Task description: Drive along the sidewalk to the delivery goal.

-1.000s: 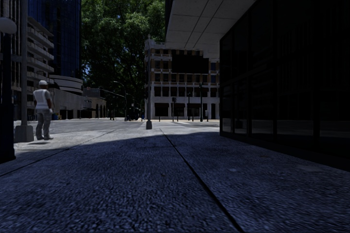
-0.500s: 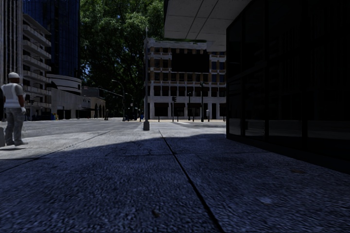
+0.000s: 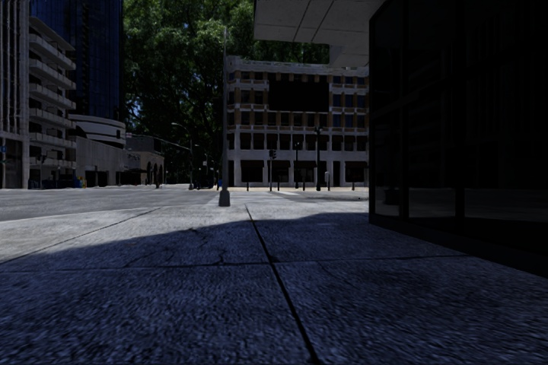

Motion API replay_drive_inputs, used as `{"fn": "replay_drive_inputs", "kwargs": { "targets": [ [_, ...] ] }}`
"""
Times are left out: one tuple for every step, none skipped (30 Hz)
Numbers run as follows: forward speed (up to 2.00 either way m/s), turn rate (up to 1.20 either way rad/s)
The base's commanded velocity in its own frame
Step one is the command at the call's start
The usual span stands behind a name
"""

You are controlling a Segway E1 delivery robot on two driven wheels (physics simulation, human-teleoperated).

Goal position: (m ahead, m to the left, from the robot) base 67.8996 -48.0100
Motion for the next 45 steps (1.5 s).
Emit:
{"fn": "replay_drive_inputs", "kwargs": {
  "targets": [
    [2.00,0.14],
    [2.00,0.18],
    [2.00,0.19],
    [2.00,0.19],
    [2.00,0.19],
    [2.00,0.20],
    [2.00,0.20],
    [2.00,0.20],
    [2.00,0.20],
    [2.00,0.20],
    [2.00,0.20],
    [2.00,0.20],
    [2.00,0.20],
    [2.00,0.20],
    [2.00,0.20],
    [2.00,0.23],
    [2.00,0.23],
    [2.00,0.29],
    [2.00,0.33],
    [2.00,0.33],
    [2.00,0.34],
    [2.00,0.34],
    [2.00,0.34],
    [2.00,0.34],
    [2.00,0.34],
    [2.00,0.28],
    [2.00,0.13],
    [2.00,0.05],
    [2.00,0.05],
    [2.00,0.00],
    [2.00,0.00],
    [2.00,0.00],
    [2.00,0.00],
    [2.00,0.00],
    [2.00,0.00],
    [2.00,0.00],
    [2.00,0.00],
    [2.00,0.00],
    [2.00,0.00],
    [2.00,0.00],
    [2.00,0.00],
    [2.00,0.00],
    [2.00,0.00],
    [2.00,0.00],
    [2.00,0.00]
  ]
}}
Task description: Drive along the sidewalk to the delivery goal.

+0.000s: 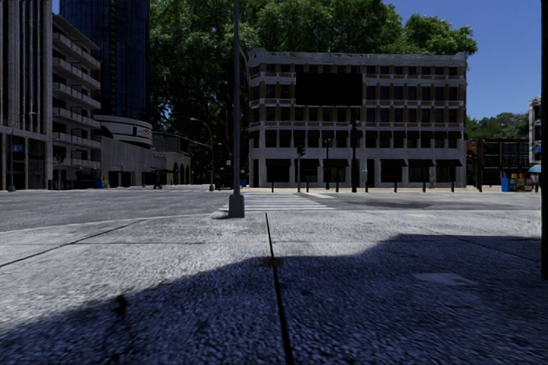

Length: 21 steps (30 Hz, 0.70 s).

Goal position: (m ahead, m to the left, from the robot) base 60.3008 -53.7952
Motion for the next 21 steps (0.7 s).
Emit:
{"fn": "replay_drive_inputs", "kwargs": {
  "targets": [
    [2.00,0.00],
    [2.00,0.00],
    [2.00,0.00],
    [2.00,0.00],
    [2.00,0.00],
    [2.00,0.00],
    [2.00,0.00],
    [2.00,0.00],
    [2.00,0.00],
    [2.00,0.00],
    [2.00,0.00],
    [2.00,0.00],
    [2.00,0.00],
    [2.00,0.00],
    [2.00,0.00],
    [2.00,0.00],
    [2.00,0.00],
    [2.00,0.00],
    [2.00,0.00],
    [2.00,0.00],
    [2.00,0.00]
  ]
}}
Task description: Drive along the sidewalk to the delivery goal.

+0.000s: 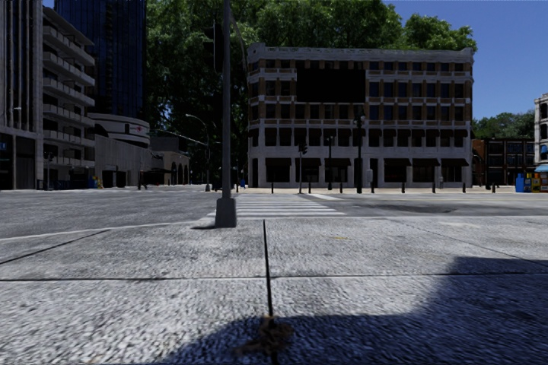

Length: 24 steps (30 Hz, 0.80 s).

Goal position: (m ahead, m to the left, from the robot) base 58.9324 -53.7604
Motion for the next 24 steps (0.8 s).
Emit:
{"fn": "replay_drive_inputs", "kwargs": {
  "targets": [
    [2.00,0.00],
    [2.00,0.00],
    [2.00,0.00],
    [2.00,0.00],
    [2.00,0.00],
    [2.00,0.00],
    [2.00,0.00],
    [2.00,0.00],
    [2.00,0.00],
    [2.00,0.00],
    [2.00,-0.01],
    [2.00,-0.06],
    [2.00,-0.06],
    [2.00,-0.08],
    [2.00,-0.08],
    [2.00,-0.09],
    [2.00,-0.09],
    [2.00,-0.09],
    [2.00,-0.01],
    [2.00,0.00],
    [2.00,0.00],
    [2.00,0.00],
    [2.00,0.00],
    [2.00,0.00]
  ]
}}
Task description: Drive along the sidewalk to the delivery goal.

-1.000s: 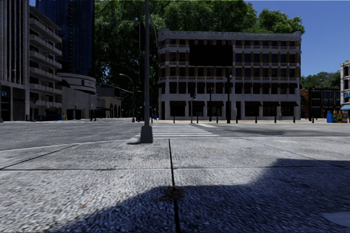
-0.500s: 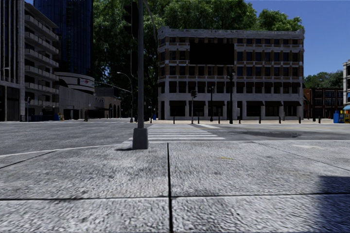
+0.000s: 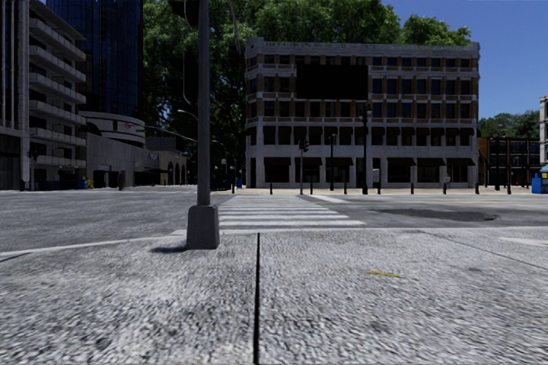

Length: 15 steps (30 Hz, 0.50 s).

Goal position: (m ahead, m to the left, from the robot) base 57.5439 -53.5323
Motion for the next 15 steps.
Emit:
{"fn": "replay_drive_inputs", "kwargs": {
  "targets": [
    [2.00,0.00],
    [2.00,0.00],
    [2.00,0.00],
    [2.00,0.00],
    [2.00,0.00],
    [2.00,0.00],
    [2.00,0.00],
    [2.00,0.00],
    [2.00,0.00],
    [2.00,0.00],
    [2.00,0.00],
    [2.00,0.00],
    [2.00,0.00],
    [2.00,0.00],
    [2.00,0.00]
  ]
}}
